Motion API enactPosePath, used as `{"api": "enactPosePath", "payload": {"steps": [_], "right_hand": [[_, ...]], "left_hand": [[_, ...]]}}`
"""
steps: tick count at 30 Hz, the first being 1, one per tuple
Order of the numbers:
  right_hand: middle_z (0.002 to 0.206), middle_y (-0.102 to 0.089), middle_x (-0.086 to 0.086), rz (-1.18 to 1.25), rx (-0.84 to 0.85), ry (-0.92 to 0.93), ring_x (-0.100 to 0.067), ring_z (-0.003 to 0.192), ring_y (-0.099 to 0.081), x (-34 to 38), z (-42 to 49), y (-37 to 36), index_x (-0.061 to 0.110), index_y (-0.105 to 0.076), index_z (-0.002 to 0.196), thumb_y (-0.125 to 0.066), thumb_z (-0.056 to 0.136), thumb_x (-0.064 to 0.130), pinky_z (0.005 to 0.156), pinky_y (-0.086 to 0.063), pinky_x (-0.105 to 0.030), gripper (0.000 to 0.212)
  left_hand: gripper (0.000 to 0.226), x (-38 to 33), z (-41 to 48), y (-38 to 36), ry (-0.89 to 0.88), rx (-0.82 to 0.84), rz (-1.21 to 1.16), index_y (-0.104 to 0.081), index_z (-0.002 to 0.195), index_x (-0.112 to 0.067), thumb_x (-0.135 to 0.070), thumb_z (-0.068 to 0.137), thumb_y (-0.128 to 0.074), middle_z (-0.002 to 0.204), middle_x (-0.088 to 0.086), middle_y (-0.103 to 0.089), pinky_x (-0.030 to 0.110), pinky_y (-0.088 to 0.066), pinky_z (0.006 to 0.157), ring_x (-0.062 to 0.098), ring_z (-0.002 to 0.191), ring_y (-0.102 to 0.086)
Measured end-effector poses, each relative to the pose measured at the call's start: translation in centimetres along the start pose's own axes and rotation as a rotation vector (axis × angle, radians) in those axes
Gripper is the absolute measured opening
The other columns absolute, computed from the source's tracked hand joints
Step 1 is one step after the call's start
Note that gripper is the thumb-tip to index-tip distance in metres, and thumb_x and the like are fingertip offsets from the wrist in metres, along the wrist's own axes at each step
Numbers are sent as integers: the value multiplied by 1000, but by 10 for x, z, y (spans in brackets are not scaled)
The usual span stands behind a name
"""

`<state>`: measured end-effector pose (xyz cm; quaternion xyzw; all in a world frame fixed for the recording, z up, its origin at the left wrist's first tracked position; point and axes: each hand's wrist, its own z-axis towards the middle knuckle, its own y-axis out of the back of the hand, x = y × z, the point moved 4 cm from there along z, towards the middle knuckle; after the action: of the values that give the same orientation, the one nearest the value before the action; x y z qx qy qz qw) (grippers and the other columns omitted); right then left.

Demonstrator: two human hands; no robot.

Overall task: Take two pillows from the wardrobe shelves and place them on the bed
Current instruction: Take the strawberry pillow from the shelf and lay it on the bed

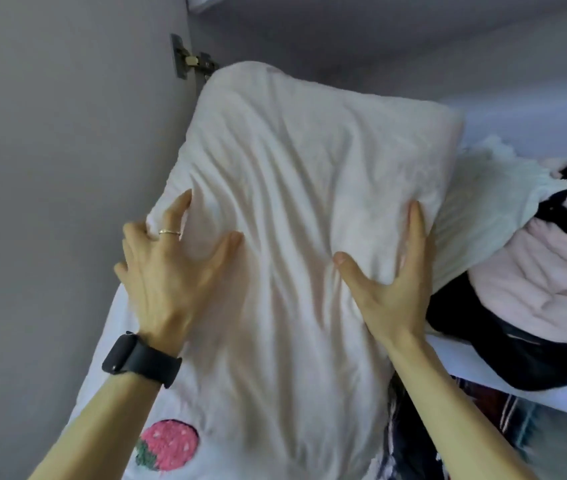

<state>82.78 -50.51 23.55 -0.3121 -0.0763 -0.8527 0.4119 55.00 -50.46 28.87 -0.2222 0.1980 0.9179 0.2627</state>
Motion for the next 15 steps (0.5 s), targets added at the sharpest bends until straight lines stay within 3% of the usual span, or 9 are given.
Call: {"api": "enactPosePath", "payload": {"steps": [6, 8, 11, 13, 15], "right_hand": [[164, -24, -19, 9, 73, 98, -30, 153, -25, -21, -104, -5, 11, -21, 159, -79, 81, 47, 121, -28, -54, 104], [160, -26, -26, 1, 134, 115, -35, 151, -27, -25, -137, -10, 5, -24, 157, -78, 82, 47, 123, -26, -49, 102], [157, -30, -25, 68, 229, 115, -28, 150, -29, -28, -188, -24, -1, -27, 154, -76, 81, 49, 122, -26, -43, 101], [156, -31, -25, 141, 309, 68, -29, 148, -33, -29, -226, -37, -1, -28, 153, -75, 81, 52, 120, -29, -47, 101], [154, -32, -31, 204, 422, 4, -42, 145, -35, -25, -266, -49, 3, -26, 153, -74, 80, 54, 117, -31, -58, 101]], "left_hand": [[78, 54, -109, 41, 166, -113, 62, -42, 143, -45, -64, 74, -70, 121, 10, -43, 36, -25, 102, 28, 118, -43], [78, 73, -144, 61, 225, -144, 111, -42, 143, -44, -65, 73, -68, 118, 4, -40, 37, -27, 104, 26, 118, -45], [77, 101, -196, 99, 284, -204, 231, -42, 142, -46, -65, 72, -68, 118, -1, -35, 43, -33, 105, 26, 118, -45], [76, 115, -229, 129, 315, -272, 312, -45, 141, -43, -63, 71, -70, 116, -1, -36, 49, -39, 102, 27, 115, -46], [75, 126, -261, 159, 330, -339, 409, -48, 138, -39, -60, 71, -73, 112, 1, -38, 51, -43, 97, 27, 111, -47]]}}
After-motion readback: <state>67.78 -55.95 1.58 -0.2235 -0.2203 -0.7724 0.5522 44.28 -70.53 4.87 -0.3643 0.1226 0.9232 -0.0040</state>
